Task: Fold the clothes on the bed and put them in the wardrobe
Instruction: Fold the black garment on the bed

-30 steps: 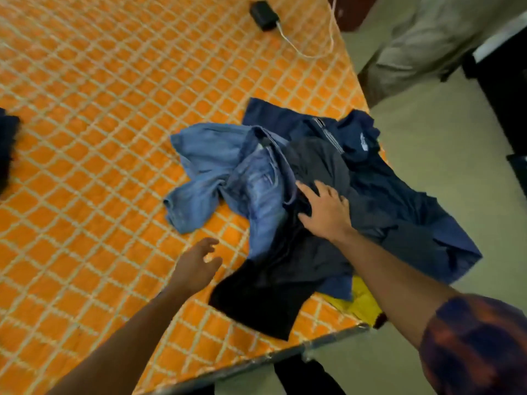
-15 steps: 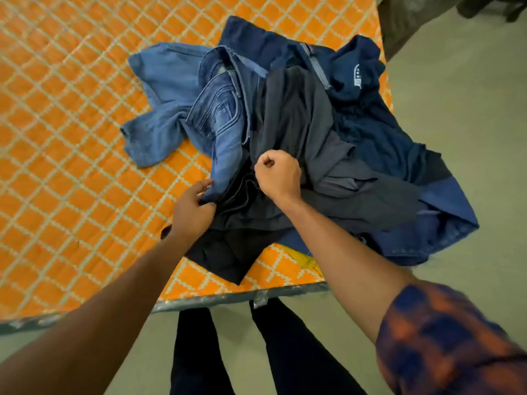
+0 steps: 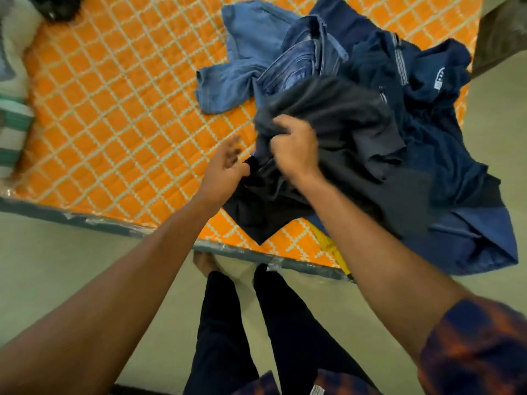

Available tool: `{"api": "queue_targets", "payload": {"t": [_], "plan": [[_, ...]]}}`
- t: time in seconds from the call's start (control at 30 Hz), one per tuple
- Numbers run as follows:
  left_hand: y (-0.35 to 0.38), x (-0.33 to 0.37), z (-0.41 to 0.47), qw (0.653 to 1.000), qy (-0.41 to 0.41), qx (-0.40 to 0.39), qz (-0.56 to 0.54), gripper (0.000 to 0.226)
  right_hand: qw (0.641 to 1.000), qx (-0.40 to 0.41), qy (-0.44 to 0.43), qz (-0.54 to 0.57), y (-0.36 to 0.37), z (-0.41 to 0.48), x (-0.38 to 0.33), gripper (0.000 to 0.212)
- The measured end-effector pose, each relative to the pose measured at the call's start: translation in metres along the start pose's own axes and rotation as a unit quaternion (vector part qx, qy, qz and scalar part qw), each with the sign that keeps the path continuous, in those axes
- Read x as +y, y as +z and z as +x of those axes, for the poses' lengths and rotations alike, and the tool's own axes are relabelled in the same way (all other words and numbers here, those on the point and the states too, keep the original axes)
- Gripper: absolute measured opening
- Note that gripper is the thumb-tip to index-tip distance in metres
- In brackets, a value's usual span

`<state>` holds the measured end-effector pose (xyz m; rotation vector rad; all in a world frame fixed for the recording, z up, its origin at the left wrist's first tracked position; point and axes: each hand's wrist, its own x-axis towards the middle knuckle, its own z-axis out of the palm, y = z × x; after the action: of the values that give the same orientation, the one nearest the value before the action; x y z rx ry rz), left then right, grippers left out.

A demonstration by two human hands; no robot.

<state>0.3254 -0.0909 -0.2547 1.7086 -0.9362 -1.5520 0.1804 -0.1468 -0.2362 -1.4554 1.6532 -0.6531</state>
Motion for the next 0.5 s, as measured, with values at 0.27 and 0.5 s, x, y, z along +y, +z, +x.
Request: {"api": "queue_targets", "payload": {"t": [0.27,0.5], "plan": [[-0.128,-0.013,-0.109,0.96,0.1,0.096,0.245,0.038,0.93,-0.358,-0.085,-0.001,0.077,-0.065,-0.095,0.025],[-0.2,-0.008,-0.228,0.978,-0.011,0.205,0.018,0.021,0.857,-0.329,-0.357,-0.172,0.132,-0.116,-0.146,0.03]]}}
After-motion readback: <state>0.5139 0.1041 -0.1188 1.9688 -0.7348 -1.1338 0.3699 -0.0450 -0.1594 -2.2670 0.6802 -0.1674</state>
